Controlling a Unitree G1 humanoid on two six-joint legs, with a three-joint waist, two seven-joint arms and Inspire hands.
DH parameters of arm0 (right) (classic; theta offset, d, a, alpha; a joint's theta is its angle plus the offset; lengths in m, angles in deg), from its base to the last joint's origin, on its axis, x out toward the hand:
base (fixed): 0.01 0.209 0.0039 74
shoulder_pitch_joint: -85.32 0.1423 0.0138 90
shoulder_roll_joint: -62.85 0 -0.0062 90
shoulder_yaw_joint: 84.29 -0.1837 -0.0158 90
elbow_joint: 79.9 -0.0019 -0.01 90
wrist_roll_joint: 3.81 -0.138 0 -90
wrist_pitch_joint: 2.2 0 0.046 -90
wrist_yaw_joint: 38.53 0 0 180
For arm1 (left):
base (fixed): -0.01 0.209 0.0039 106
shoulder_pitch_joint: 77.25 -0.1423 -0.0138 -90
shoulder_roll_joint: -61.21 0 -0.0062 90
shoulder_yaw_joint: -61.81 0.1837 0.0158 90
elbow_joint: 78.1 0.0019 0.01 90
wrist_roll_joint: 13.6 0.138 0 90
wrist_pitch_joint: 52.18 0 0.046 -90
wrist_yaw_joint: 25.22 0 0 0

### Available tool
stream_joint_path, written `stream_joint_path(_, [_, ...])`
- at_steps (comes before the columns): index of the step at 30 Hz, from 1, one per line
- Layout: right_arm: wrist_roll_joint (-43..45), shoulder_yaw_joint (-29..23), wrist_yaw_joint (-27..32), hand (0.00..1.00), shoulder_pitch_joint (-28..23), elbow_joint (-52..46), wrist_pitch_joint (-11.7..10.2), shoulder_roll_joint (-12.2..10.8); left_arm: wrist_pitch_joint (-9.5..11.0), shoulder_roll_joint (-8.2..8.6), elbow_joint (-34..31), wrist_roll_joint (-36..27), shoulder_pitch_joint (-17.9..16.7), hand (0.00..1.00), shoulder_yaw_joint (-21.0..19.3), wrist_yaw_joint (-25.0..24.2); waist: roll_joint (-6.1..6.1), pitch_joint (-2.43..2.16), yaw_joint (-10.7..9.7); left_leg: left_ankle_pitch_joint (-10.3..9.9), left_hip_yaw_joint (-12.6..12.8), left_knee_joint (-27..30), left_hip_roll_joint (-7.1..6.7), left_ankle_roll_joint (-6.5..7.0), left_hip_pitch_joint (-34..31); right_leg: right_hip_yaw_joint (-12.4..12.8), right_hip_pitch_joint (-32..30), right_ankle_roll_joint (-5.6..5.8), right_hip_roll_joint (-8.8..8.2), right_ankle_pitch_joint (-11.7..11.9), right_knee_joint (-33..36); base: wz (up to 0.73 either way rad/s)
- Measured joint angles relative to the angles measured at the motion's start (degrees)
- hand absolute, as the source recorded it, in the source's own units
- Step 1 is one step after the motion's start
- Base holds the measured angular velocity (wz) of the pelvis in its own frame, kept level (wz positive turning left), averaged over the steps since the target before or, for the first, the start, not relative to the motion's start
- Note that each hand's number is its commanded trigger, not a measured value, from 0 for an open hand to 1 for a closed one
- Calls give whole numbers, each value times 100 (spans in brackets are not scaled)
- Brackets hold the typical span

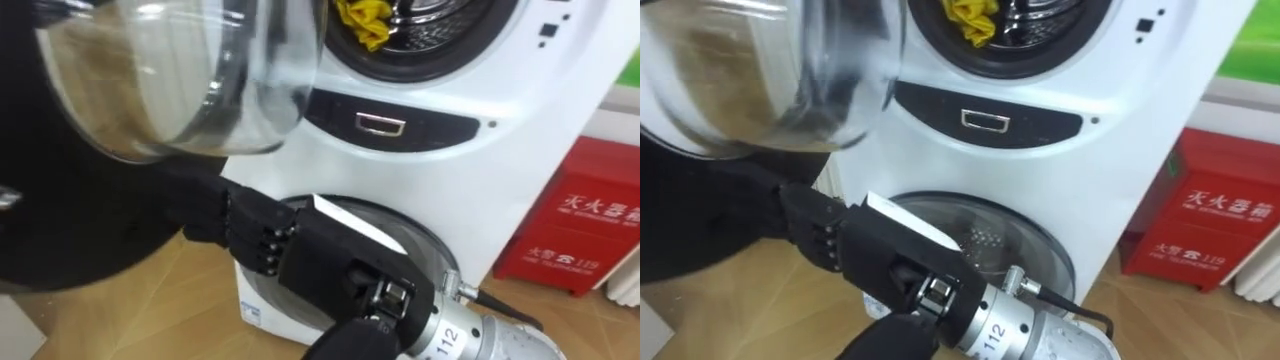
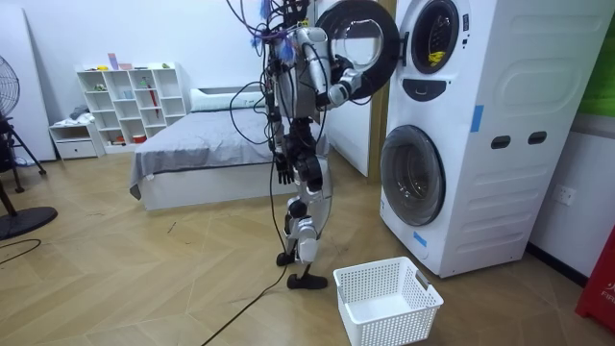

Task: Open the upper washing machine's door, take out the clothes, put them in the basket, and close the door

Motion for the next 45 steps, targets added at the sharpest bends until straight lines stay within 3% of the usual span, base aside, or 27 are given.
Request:
stream_joint_path(16, [480,53,-88,0,-4,7,2,3,-4,-6,3,-104,61,0,-5,32,-39,20,-40,-3,1,-100,-85,9,40,17,19,89,-73,-21,-71,0])
stream_joint_path(22, [999,-114,96,0,-25,12,3,286,-12,-9,5,-103,78,0,-15,22,-24,31,-76,-36,13,-105,-85,63,34,18,16,101,-68,-16,-80,0])
stream_joint_path(23, [1140,-181,126,0,-25,13,5,387,-13,-9,14,-105,72,0,-23,22,-23,32,-112,-36,8,-103,-87,63,34,17,21,103,-70,-17,-83,0])
stream_joint_path(30, [2265,-1016,447,0,-291,24,15,505,-52,20,29,-98,-78,0,-408,-103,-41,21,-352,-36,20,-106,-91,63,50,28,29,107,-72,-15,-83,0])
stream_joint_path(39, [3100,-1915,1073,0,-365,62,81,470,-62,42,34,-101,-283,0,-520,-91,-42,18,-801,-36,19,-100,-89,63,138,17,123,111,-77,-17,-100,-1])
stream_joint_path(45, [2683,-2133,1365,0,-363,-67,128,456,-92,66,-15,-91,-327,0,-577,-108,-24,6,-805,-36,143,-101,-81,63,147,51,114,112,-73,-19,-99,-3])
